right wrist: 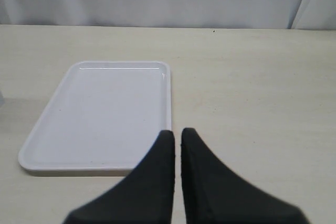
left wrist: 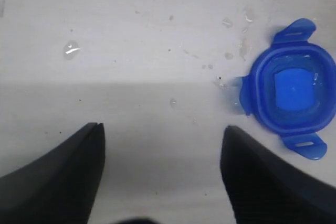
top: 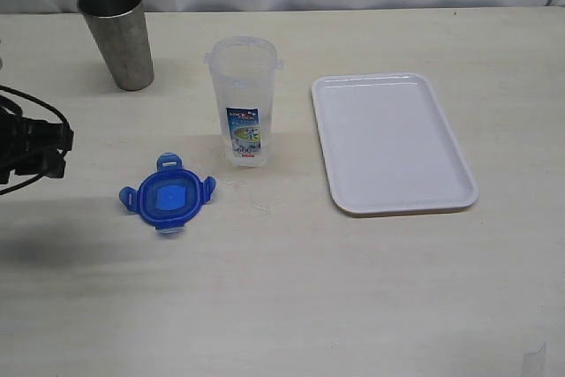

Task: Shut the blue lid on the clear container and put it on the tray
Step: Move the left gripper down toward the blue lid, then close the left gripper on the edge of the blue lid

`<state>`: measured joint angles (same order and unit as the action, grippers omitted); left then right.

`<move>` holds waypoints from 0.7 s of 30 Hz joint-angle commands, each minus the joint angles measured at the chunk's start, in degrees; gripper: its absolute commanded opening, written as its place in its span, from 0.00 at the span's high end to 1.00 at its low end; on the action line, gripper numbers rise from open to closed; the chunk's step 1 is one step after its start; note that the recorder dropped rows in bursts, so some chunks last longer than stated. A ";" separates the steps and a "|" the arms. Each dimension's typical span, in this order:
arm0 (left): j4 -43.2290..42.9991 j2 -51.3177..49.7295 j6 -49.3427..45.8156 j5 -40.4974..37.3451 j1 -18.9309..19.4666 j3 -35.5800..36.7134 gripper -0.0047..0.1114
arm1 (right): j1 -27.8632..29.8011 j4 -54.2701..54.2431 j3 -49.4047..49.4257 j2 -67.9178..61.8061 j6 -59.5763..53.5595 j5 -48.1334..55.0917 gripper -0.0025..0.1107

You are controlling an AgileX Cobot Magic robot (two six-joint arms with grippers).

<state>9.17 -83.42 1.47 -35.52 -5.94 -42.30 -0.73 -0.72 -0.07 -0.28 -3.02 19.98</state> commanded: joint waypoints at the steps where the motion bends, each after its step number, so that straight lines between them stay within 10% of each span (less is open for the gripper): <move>1: 1.78 -3.46 -0.21 1.28 -0.13 0.19 0.45 | -0.09 -0.15 0.07 0.28 -0.42 -0.13 0.94; 21: 9.14 -11.61 0.49 14.48 -12.78 0.19 0.45 | -0.09 -0.15 0.07 0.28 -0.42 -0.13 0.94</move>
<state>16.78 -94.35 1.32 -21.84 -18.08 -42.30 -0.73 -0.72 -0.07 -0.28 -3.02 19.98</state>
